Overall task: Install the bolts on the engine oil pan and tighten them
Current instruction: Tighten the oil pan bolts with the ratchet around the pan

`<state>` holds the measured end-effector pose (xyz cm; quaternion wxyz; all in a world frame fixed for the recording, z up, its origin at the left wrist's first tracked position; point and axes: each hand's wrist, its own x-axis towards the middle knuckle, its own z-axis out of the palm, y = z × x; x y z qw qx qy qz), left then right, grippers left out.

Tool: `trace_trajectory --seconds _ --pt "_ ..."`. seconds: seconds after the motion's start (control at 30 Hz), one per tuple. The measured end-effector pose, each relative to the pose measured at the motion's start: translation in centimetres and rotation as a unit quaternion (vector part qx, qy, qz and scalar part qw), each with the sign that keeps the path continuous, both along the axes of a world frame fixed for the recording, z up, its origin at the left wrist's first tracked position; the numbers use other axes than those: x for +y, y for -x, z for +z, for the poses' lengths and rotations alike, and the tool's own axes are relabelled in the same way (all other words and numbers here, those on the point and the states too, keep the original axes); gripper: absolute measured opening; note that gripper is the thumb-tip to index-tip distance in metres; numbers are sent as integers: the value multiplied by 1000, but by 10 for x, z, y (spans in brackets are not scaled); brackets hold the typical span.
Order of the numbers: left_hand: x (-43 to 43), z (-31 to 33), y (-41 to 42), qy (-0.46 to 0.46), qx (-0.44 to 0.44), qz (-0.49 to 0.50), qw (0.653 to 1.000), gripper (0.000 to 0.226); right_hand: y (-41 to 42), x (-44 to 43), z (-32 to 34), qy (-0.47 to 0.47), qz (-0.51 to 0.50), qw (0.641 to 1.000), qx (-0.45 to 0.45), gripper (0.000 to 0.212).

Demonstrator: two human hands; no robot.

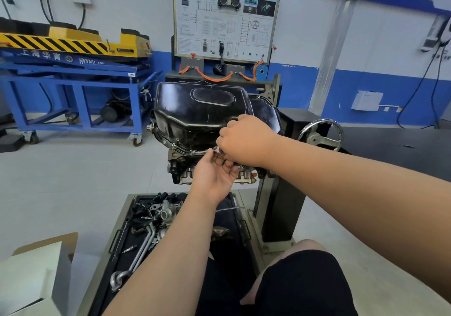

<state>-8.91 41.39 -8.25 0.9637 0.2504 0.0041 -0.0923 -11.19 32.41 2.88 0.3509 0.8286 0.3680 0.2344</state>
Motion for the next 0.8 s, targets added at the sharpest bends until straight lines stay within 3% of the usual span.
trace_trajectory --seconds 0.37,0.43,0.5,0.53,0.57,0.63,0.73,0.8 --pt "4 8 -2 16 8 23 1000 34 0 15 10 -4 -7 1000 -5 20" --pt "10 13 -4 -15 18 37 999 32 -2 23 16 -35 -11 999 -5 20" --pt "22 18 -5 -129 37 77 988 30 -6 32 22 -66 -24 998 -2 16" --pt "31 19 -5 -229 36 122 965 26 -8 37 25 -80 -31 996 0 16" --pt "43 19 -6 -346 16 185 920 19 -11 41 27 -92 -37 995 6 18" --pt "65 23 -7 -538 -79 307 781 10 -18 48 32 -125 -54 990 23 28" --pt "84 46 -8 -659 -240 357 617 10 -27 60 34 -194 -76 977 46 34" --pt "88 62 -15 -694 -305 358 545 8 -31 66 32 -219 -78 972 37 30"
